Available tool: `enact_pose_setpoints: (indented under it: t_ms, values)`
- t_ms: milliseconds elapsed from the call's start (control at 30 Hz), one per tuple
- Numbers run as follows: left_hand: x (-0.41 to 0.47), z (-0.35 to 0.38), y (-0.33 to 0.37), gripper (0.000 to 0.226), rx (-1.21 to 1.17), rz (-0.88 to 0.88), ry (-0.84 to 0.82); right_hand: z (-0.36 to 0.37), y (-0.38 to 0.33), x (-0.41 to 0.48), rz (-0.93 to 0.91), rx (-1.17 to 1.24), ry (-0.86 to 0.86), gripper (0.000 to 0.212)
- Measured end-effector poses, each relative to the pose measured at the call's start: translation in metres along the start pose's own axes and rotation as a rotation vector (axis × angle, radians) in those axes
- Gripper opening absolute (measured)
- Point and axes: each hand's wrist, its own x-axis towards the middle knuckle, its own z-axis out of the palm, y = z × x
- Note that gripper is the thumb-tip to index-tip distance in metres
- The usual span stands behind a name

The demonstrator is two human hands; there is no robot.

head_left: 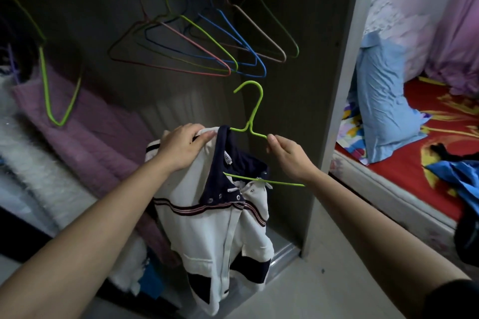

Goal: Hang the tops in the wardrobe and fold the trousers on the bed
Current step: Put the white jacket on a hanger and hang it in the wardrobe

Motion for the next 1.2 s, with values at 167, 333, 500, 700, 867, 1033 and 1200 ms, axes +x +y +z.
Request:
enact_pose_setpoints:
  t_ms: [167, 333, 500, 700, 867, 1033, 1200]
  values:
    - [-0.004, 0.008, 0.022, 0.030, -0.053, 0.043, 0.010, 0.022, -0.019, 0.010, -0.054, -0.041, -0.079, 0.042]
    - [-0.005, 0.001, 0.024, 0.028, -0.032, 0.065, 0.031, 0.022, -0.006, 0.015, -0.047, -0.098, -0.025, 0.047]
    - [-0.012, -0.010, 0.017, 0.037, -0.189, -0.103, 0.106, 0.020, 0.027, 0.007, 0.466, 0.053, 0.388, 0.057]
    - [-0.018, -0.018, 0.021, 0.067, -0.240, -0.153, 0.148, 0.035, 0.034, 0.012, 0.861, 0.620, 0.164, 0.094]
    - [-0.019, -0.021, 0.023, 0.061, -0.302, -0.298, 0.370, 0.044, 0.038, 0.013, 0.867, 0.786, 0.251, 0.096]
    - [-0.016, -0.027, 0.024, 0.053, -0.337, -0.269, 0.442, 0.049, 0.037, 0.007, 0.846, 0.594, -0.066, 0.075]
    - [-0.017, -0.026, 0.012, 0.045, -0.247, -0.244, 0.481, 0.048, 0.039, 0.007, 0.678, 0.227, -0.067, 0.022]
